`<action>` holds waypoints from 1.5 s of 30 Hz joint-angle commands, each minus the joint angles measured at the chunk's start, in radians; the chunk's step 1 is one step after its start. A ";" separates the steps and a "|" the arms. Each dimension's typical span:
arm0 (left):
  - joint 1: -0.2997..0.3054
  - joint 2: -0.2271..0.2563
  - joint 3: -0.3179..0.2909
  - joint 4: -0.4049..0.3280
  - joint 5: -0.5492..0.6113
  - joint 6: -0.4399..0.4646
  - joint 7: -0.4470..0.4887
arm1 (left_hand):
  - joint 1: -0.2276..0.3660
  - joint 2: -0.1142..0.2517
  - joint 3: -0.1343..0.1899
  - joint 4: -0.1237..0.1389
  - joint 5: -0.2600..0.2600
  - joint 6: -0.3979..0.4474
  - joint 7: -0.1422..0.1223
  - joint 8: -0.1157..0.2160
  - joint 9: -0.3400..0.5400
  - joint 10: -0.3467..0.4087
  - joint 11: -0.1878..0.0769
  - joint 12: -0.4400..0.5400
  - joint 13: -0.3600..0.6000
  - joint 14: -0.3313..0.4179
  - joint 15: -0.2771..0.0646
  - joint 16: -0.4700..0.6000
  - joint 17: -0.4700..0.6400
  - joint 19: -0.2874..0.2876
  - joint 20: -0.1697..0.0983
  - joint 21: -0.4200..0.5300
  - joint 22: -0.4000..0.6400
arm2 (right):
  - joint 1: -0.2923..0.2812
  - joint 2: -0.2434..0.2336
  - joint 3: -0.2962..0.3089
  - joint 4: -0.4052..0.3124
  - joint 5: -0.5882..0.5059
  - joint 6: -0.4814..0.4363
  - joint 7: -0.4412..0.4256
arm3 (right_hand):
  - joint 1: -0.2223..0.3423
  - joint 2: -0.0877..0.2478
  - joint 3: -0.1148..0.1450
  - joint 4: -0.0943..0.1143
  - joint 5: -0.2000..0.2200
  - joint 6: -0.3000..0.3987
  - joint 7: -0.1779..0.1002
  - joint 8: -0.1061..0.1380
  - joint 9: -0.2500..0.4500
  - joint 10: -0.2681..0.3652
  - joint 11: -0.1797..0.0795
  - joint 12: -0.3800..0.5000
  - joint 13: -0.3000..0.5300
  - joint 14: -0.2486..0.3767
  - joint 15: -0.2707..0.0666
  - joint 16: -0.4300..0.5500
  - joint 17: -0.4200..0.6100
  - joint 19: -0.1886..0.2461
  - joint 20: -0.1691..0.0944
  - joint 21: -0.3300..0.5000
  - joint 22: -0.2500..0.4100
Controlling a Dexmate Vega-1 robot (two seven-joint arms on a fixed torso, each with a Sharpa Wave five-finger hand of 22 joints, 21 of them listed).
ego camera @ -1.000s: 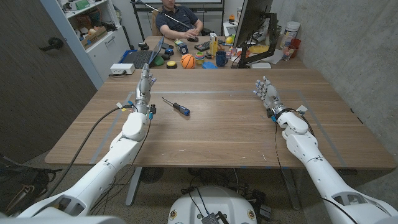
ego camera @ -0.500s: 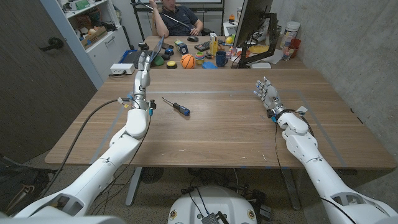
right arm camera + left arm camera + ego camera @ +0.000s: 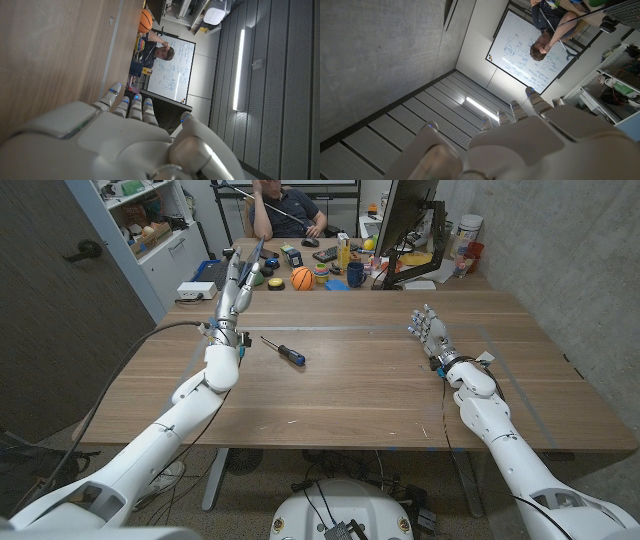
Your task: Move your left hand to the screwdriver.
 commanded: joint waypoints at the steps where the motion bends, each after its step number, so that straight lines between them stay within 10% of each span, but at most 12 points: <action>1: -0.044 0.077 0.045 -0.077 0.137 0.152 -0.076 | 0.020 0.004 0.007 -0.009 0.010 -0.009 -0.003 0.011 0.003 -0.026 0.001 0.000 0.003 -0.028 0.001 -0.005 0.004 -0.022 -0.003 -0.012 0.006 | 0.001 0.004 0.007 0.016 0.004 0.015 0.009 | -0.012 0.034 0.001 0.006 0.000 0.005 0.009 -0.001 0.004 0.002 0.004 0.004 0.001 -0.003 0.003 0.004 0.002 0.004 0.001 -0.004 0.006; 30: -0.116 0.242 0.137 -0.241 0.249 0.372 -0.444 | 0.110 -0.070 -0.052 -0.081 0.015 -0.181 -0.002 -0.008 -0.002 -0.148 -0.013 -0.008 0.001 -0.122 -0.028 -0.004 0.002 -0.071 -0.005 -0.073 0.003 | -0.004 0.004 0.015 0.019 0.007 0.018 0.013 | -0.026 0.029 -0.010 0.009 -0.002 0.003 0.009 -0.002 0.004 0.002 0.006 0.003 0.002 -0.002 0.006 0.003 0.002 0.004 0.005 -0.015 0.006; 45: -0.184 0.258 0.201 -0.206 0.281 0.396 -0.591 | 0.169 -0.054 -0.053 -0.109 0.025 -0.166 0.000 0.013 0.001 -0.134 -0.005 0.013 0.000 -0.112 -0.021 0.012 0.000 -0.042 -0.003 -0.066 0.002 | -0.007 0.004 0.016 0.017 0.011 0.015 0.017 | -0.034 0.025 -0.016 0.010 -0.003 -0.001 0.007 -0.004 0.004 -0.001 0.003 0.002 0.002 -0.005 0.007 0.002 0.002 0.002 0.006 -0.022 0.006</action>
